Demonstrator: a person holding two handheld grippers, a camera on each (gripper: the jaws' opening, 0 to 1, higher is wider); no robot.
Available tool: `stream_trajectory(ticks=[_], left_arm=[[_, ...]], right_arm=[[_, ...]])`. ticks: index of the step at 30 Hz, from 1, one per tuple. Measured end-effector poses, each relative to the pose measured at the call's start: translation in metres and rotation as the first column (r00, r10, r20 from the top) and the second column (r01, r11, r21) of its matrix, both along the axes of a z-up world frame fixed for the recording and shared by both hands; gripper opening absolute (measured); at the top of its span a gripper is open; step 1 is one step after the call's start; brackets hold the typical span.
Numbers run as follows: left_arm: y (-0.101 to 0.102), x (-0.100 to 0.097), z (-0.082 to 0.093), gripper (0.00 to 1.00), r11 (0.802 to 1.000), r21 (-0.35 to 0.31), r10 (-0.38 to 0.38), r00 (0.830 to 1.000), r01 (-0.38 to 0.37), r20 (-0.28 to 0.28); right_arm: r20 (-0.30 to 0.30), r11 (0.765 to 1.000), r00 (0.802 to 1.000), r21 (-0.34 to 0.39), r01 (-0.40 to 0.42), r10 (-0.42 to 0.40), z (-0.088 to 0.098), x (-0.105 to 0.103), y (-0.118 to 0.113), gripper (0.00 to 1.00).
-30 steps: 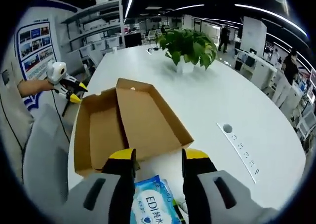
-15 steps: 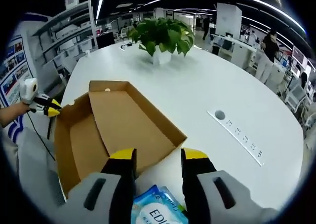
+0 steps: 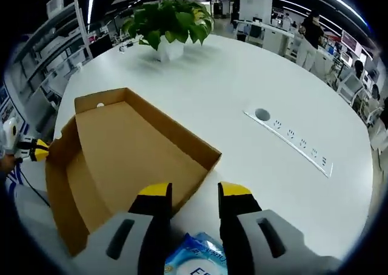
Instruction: Operate the shoe box by opening the lid, removing the specified soft item, and placing it in the target area until the item is outside and the box remains undamaged.
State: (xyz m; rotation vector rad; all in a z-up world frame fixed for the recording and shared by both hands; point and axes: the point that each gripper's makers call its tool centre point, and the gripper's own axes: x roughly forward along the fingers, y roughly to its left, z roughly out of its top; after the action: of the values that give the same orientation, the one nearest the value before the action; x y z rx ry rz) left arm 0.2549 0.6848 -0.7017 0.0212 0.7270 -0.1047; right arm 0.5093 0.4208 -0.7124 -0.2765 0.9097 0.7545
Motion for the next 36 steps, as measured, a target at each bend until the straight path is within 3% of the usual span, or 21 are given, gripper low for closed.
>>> stream_trajectory(ticks=[11,14,18,36], left_arm=[[0.002,0.001,-0.001,0.04,1.0,0.007,-0.002,1.0,0.002,0.003],[0.002,0.001,-0.001,0.04,1.0,0.012,-0.001,1.0,0.001,0.006],[0.002,0.001,-0.001,0.04,1.0,-0.003,0.01,1.0,-0.01,0.006],[0.0,-0.001,-0.002,0.03,1.0,-0.003,0.019,1.0,-0.019,-0.012]], right_arm=[[-0.031,0.997,0.998,-0.064,0.051,-0.054,-0.019,0.004,0.004,0.16],[-0.028,0.997,0.999,-0.061,0.044,-0.046,-0.018,0.002,0.006,0.1],[-0.018,0.996,0.999,-0.087,0.032,-0.034,-0.018,0.001,0.005,0.09],[0.026,0.997,0.997,-0.028,0.073,-0.072,0.013,0.0,0.003,0.03]])
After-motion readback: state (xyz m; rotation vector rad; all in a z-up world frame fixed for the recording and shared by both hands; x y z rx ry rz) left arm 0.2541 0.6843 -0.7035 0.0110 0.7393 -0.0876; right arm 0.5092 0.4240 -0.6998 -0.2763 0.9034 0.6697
